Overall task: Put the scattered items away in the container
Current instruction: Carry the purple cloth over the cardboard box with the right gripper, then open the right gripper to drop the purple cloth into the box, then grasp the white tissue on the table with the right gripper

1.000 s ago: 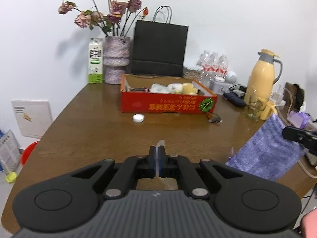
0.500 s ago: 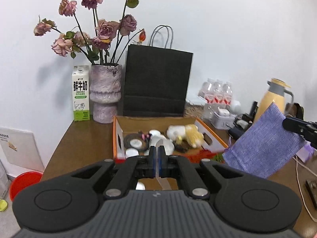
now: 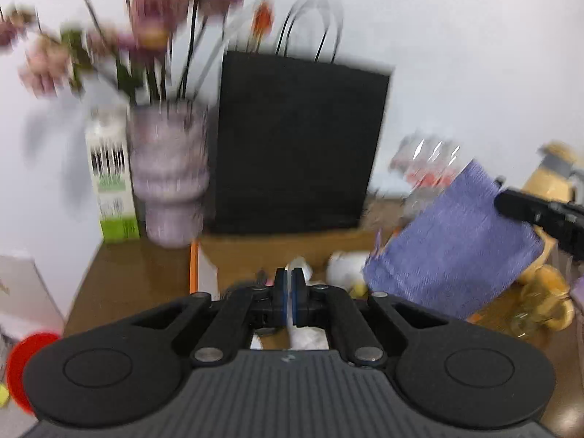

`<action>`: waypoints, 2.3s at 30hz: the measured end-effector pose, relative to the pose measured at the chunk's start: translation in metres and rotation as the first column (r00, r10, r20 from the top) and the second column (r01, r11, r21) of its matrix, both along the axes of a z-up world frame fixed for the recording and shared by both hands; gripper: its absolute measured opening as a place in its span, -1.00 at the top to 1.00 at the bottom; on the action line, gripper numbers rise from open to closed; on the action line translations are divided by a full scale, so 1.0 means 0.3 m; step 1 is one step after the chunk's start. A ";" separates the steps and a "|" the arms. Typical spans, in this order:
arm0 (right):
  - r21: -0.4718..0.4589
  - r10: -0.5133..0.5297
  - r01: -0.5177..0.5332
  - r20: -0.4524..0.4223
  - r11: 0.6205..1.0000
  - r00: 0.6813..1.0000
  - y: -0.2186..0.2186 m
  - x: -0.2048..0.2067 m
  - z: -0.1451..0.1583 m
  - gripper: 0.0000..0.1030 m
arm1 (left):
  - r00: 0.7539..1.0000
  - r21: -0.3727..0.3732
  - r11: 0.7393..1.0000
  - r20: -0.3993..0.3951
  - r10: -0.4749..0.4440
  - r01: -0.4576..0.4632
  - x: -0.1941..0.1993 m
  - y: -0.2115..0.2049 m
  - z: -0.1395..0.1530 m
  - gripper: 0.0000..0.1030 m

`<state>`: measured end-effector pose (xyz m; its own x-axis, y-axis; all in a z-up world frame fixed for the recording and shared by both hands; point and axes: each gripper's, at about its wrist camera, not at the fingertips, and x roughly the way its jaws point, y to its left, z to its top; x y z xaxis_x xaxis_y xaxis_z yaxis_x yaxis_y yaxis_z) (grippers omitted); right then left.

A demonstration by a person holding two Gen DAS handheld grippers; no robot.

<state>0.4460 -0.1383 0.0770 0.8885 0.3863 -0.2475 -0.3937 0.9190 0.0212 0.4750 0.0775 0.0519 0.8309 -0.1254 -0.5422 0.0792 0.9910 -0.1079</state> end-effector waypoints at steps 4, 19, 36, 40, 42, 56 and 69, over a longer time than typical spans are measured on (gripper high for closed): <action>-0.012 -0.058 0.057 -0.204 0.998 0.977 0.015 0.221 -0.197 0.91 | 0.994 0.015 0.999 -0.109 0.032 -0.030 0.141 0.001 -0.156 0.94; -0.152 -0.134 0.075 -0.426 0.986 0.895 -0.021 0.362 -0.318 -0.03 | 0.982 0.084 0.995 -0.178 0.059 -0.044 0.121 -0.001 -0.123 -0.17; -0.114 -0.036 -0.008 -0.378 0.993 0.925 -0.085 -0.040 -0.160 -0.71 | 0.988 0.025 0.990 -0.063 0.142 -0.141 -0.375 -0.009 0.015 -0.81; -0.099 -0.012 -0.028 -0.380 0.995 0.925 -0.127 -0.182 -0.200 -0.71 | 0.990 -0.001 0.991 -0.044 0.131 -0.131 -0.534 -0.018 0.001 -0.86; -0.093 -0.005 -0.033 -0.382 0.995 0.924 -0.146 -0.250 -0.216 -0.71 | 0.991 -0.007 0.992 -0.032 0.127 -0.127 -0.613 -0.027 -0.008 -0.86; -0.059 -0.009 -0.012 -0.334 0.998 0.943 -0.271 -0.715 -0.403 -0.73 | 0.982 0.054 0.980 0.001 0.191 -0.190 -1.041 -0.143 -0.217 -0.91; -0.092 -0.053 0.020 -0.372 0.996 0.927 -0.263 -0.755 -0.564 0.11 | 0.989 0.058 0.988 -0.045 0.143 -0.141 -0.952 -0.149 -0.322 -0.71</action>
<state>0.2193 -0.2173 -0.0923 0.7386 0.3183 -0.5943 -0.3382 0.9375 0.0818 0.1895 0.0330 -0.0446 0.8107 0.0227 -0.5850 -0.0669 0.9963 -0.0541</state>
